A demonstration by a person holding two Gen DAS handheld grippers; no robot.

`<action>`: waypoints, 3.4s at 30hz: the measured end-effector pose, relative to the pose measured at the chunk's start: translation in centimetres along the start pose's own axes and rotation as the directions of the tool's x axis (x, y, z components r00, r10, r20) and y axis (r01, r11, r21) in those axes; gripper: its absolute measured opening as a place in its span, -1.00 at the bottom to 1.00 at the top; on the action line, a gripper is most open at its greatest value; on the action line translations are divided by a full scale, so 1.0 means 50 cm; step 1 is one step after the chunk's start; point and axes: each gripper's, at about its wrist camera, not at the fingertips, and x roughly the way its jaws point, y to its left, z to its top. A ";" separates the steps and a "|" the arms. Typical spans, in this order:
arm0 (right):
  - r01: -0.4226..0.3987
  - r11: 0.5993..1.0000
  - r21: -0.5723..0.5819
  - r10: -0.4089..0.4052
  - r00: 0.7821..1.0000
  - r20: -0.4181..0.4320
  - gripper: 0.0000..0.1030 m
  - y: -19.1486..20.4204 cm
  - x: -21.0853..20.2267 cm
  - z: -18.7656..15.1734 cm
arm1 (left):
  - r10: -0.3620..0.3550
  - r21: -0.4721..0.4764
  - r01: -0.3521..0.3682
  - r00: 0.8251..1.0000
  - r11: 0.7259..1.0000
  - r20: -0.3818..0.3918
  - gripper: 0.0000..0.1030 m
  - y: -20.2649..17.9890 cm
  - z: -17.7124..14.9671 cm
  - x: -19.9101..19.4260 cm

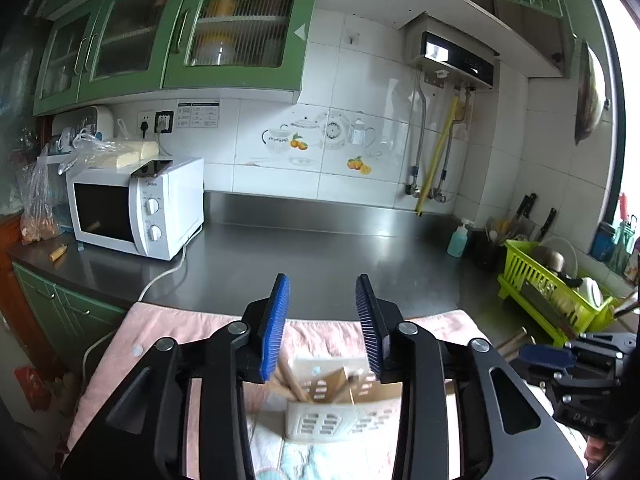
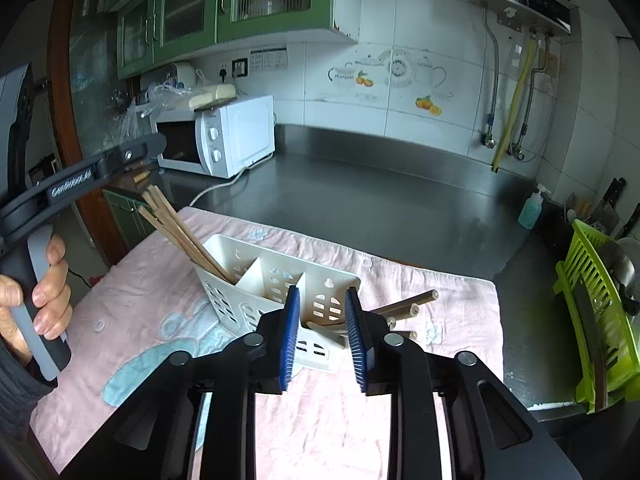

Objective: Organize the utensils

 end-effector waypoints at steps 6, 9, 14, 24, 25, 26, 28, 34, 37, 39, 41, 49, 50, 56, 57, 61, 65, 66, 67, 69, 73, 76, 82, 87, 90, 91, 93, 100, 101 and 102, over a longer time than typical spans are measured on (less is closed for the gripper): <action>-0.001 1.000 0.026 0.000 0.999 0.047 -0.22 0.022 -0.051 -0.036 | 0.021 0.021 -0.021 1.000 1.000 -0.007 0.31 0.000 -0.040 -0.077; -0.011 0.999 0.041 0.009 0.998 0.058 -0.08 0.037 -0.068 -0.063 | 0.024 0.026 -0.024 0.999 0.999 -0.024 0.53 0.005 -0.065 -0.109; -0.016 0.997 0.071 0.011 0.998 0.065 0.13 0.067 -0.093 -0.114 | 0.038 0.063 -0.035 0.999 0.997 -0.038 0.81 0.005 -0.122 -0.173; 0.001 0.994 0.107 -0.011 0.996 0.093 0.64 0.138 -0.150 -0.234 | 0.049 0.057 -0.045 0.997 0.997 -0.057 0.91 0.001 -0.224 -0.286; 0.013 0.994 0.104 -0.022 0.996 0.090 0.65 0.144 -0.155 -0.247 | 0.055 0.055 -0.051 0.997 0.997 -0.058 0.91 0.001 -0.230 -0.293; 0.028 0.995 0.096 -0.037 0.995 0.088 0.67 0.151 -0.159 -0.260 | 0.064 0.052 -0.061 0.996 0.997 -0.059 0.91 0.001 -0.242 -0.304; 0.051 0.995 0.090 -0.059 0.995 0.084 0.72 0.162 -0.167 -0.282 | 0.075 0.053 -0.071 0.995 0.996 -0.067 0.91 0.002 -0.257 -0.316; 0.051 0.990 0.132 -0.060 0.996 0.063 0.76 0.160 -0.190 -0.335 | 0.104 0.051 -0.099 0.990 0.994 -0.099 0.91 0.006 -0.299 -0.352; 0.048 0.987 0.151 -0.058 0.996 0.061 0.78 0.158 -0.203 -0.352 | 0.109 0.031 -0.106 0.988 0.994 -0.113 0.91 0.015 -0.316 -0.369; 0.053 0.987 0.153 -0.063 0.996 0.060 0.79 0.158 -0.210 -0.361 | 0.117 0.032 -0.114 0.986 0.993 -0.120 0.91 0.016 -0.329 -0.376; 0.055 0.986 0.160 -0.065 0.996 0.058 0.80 0.158 -0.214 -0.370 | 0.129 0.037 -0.124 0.982 0.992 -0.142 0.91 0.018 -0.341 -0.377; 0.057 0.983 0.176 -0.063 0.998 0.027 0.82 0.148 -0.215 -0.403 | 0.127 0.082 -0.113 0.975 0.990 -0.182 0.91 0.009 -0.376 -0.383; 0.058 0.983 0.175 -0.063 0.998 0.026 0.82 0.147 -0.216 -0.405 | 0.130 0.085 -0.116 0.974 0.990 -0.184 0.91 0.008 -0.380 -0.384; 0.073 0.980 0.184 -0.077 0.997 0.016 0.82 0.138 -0.222 -0.416 | 0.129 0.097 -0.112 0.974 0.989 -0.186 0.91 0.009 -0.383 -0.390; 0.074 0.980 0.184 -0.078 0.997 0.015 0.82 0.137 -0.222 -0.416 | 0.126 0.104 -0.108 0.975 0.989 -0.184 0.91 0.008 -0.383 -0.393; 0.073 0.981 0.182 -0.078 0.997 0.019 0.82 0.139 -0.227 -0.416 | 0.129 0.108 -0.111 0.975 0.988 -0.182 0.91 0.005 -0.381 -0.396; 0.072 0.982 0.173 -0.076 0.997 0.018 0.82 0.144 -0.225 -0.416 | 0.128 0.119 -0.107 0.974 0.987 -0.185 0.91 0.002 -0.383 -0.397; 0.071 0.983 0.172 -0.075 0.997 0.018 0.82 0.144 -0.225 -0.416 | 0.129 0.122 -0.108 0.974 0.987 -0.185 0.91 0.000 -0.384 -0.397; 0.070 0.983 0.172 -0.074 0.997 0.017 0.82 0.145 -0.224 -0.416 | 0.127 0.123 -0.105 0.974 0.987 -0.186 0.91 -0.001 -0.385 -0.397; 0.070 0.983 0.172 -0.074 0.997 0.017 0.82 0.144 -0.224 -0.416 | 0.125 0.130 -0.101 0.974 0.986 -0.190 0.91 -0.005 -0.387 -0.397; 0.069 0.983 0.170 -0.073 0.997 0.019 0.82 0.145 -0.223 -0.415 | 0.133 0.134 -0.108 0.972 0.985 -0.193 0.91 -0.007 -0.389 -0.392; 0.068 0.983 0.169 -0.072 0.997 0.017 0.82 0.145 -0.221 -0.416 | 0.134 0.132 -0.110 0.972 0.985 -0.193 0.91 -0.007 -0.393 -0.392; 0.067 0.984 0.166 -0.070 0.997 0.012 0.82 0.146 -0.217 -0.417 | 0.143 0.142 -0.116 0.970 0.983 -0.198 0.91 -0.008 -0.397 -0.389; 0.065 0.985 0.162 -0.068 0.998 0.012 0.82 0.148 -0.218 -0.418 | 0.150 0.144 -0.123 0.968 0.982 -0.199 0.91 -0.007 -0.398 -0.390; 0.066 0.985 0.162 -0.069 0.998 0.010 0.82 0.148 -0.217 -0.419 | 0.151 0.144 -0.124 0.968 0.982 -0.200 0.91 -0.006 -0.398 -0.390; 0.064 0.984 0.163 -0.067 0.998 0.010 0.82 0.148 -0.216 -0.419 | 0.151 0.143 -0.124 0.968 0.982 -0.199 0.91 -0.006 -0.398 -0.390; 0.065 0.985 0.161 -0.067 0.998 0.009 0.82 0.149 -0.215 -0.418 | 0.151 0.140 -0.124 0.968 0.982 -0.200 0.91 -0.004 -0.398 -0.390; 0.062 0.986 0.156 -0.064 0.998 0.008 0.82 0.155 -0.214 -0.419 | 0.155 0.141 -0.128 0.967 0.982 -0.202 0.91 -0.003 -0.399 -0.390; 0.061 0.986 0.157 -0.063 0.998 0.007 0.82 0.154 -0.214 -0.420 | 0.154 0.142 -0.126 0.967 0.982 -0.202 0.91 -0.003 -0.400 -0.390; 0.062 0.986 0.157 -0.064 0.998 0.007 0.82 0.155 -0.214 -0.419 | 0.155 0.144 -0.127 0.967 0.981 -0.202 0.91 -0.004 -0.400 -0.390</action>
